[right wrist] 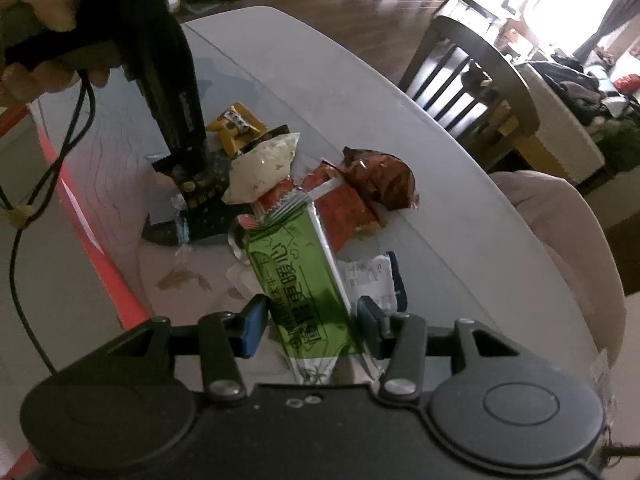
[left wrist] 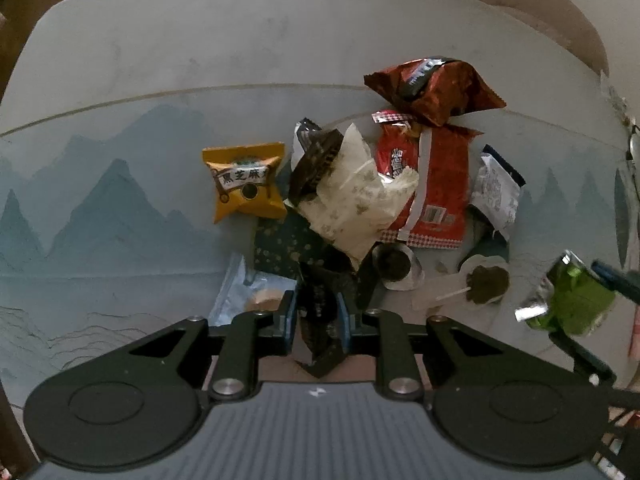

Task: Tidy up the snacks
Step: 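Grasp the green bar wrapper with right gripper while left gripper grasps black packet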

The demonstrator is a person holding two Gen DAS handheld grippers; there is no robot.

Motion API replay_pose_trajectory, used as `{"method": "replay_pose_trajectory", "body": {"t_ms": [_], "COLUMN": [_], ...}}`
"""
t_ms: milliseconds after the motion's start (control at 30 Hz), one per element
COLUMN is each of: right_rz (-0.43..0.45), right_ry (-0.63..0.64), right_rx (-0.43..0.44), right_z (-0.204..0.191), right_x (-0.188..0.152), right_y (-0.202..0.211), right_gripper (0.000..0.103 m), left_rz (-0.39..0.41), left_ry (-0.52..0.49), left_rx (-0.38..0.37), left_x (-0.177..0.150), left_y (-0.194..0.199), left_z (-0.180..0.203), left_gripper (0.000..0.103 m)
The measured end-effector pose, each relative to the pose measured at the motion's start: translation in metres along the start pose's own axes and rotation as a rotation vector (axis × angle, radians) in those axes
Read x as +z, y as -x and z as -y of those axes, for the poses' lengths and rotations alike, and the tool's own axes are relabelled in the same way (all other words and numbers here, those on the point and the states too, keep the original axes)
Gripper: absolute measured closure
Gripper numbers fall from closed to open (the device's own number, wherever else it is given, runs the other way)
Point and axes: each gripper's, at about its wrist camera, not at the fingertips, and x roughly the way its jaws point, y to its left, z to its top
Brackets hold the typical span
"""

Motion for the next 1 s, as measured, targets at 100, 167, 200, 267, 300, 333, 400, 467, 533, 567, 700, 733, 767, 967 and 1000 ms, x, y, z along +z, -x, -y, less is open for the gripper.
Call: {"method": "replay_pose_trajectory", "body": {"t_ms": [100, 167, 200, 267, 300, 333, 400, 467, 533, 567, 700, 733, 767, 967, 1000], "right_rz": [0.006, 0.004, 0.004, 0.002, 0.000, -0.002, -0.007, -0.011, -0.014, -0.016, -0.015, -0.014, -0.014, -0.011, -0.010], "right_ry": [-0.022, -0.026, -0.031, -0.047, -0.052, -0.054, -0.056, -0.058, -0.060, -0.062, -0.055, -0.053, -0.051, -0.051, -0.050], "right_rx": [0.010, 0.011, 0.011, 0.016, 0.017, 0.017, 0.020, 0.022, 0.022, 0.021, 0.021, 0.022, 0.023, 0.026, 0.025], "right_z": [-0.001, -0.004, -0.004, -0.002, -0.001, -0.001, 0.001, 0.003, 0.005, 0.006, 0.006, 0.005, 0.005, 0.003, 0.003], "right_x": [-0.006, -0.010, -0.011, -0.014, -0.016, -0.017, -0.019, -0.020, -0.021, -0.020, -0.020, -0.020, -0.020, -0.021, -0.022], "right_y": [0.001, 0.000, -0.002, -0.006, -0.009, -0.011, -0.016, -0.020, -0.023, -0.025, -0.029, -0.029, -0.029, -0.021, -0.019], "right_gripper": [0.054, 0.054, 0.054, 0.054, 0.054, 0.054, 0.054, 0.054, 0.054, 0.054, 0.054, 0.054, 0.054, 0.054, 0.054], "left_rz": [0.007, -0.017, -0.026, -0.018, -0.022, -0.028, -0.032, -0.038, -0.049, -0.060, -0.063, -0.056, -0.049, -0.012, -0.007], "left_ry": [0.001, -0.001, 0.005, 0.002, -0.003, -0.003, -0.014, -0.044, -0.081, -0.101, -0.158, -0.156, -0.152, -0.112, -0.107], "left_rx": [0.005, -0.002, -0.009, 0.001, 0.007, 0.012, 0.019, 0.040, 0.078, 0.111, 0.188, 0.184, 0.177, 0.131, 0.130], "left_x": [0.002, 0.005, 0.006, 0.007, 0.009, 0.010, 0.012, 0.013, 0.014, 0.015, 0.012, 0.012, 0.012, 0.006, 0.004], "left_y": [-0.012, -0.021, -0.025, -0.031, -0.033, -0.036, -0.039, -0.041, -0.043, -0.046, -0.051, -0.050, -0.048, -0.034, -0.031], "left_z": [0.005, 0.006, 0.006, 0.006, 0.007, 0.008, 0.010, 0.015, 0.022, 0.025, 0.033, 0.033, 0.032, 0.023, 0.024], "left_gripper": [0.075, 0.057, 0.043, 0.042, 0.042, 0.042, 0.042, 0.042, 0.042, 0.042, 0.051, 0.052, 0.053, 0.061, 0.062]}}
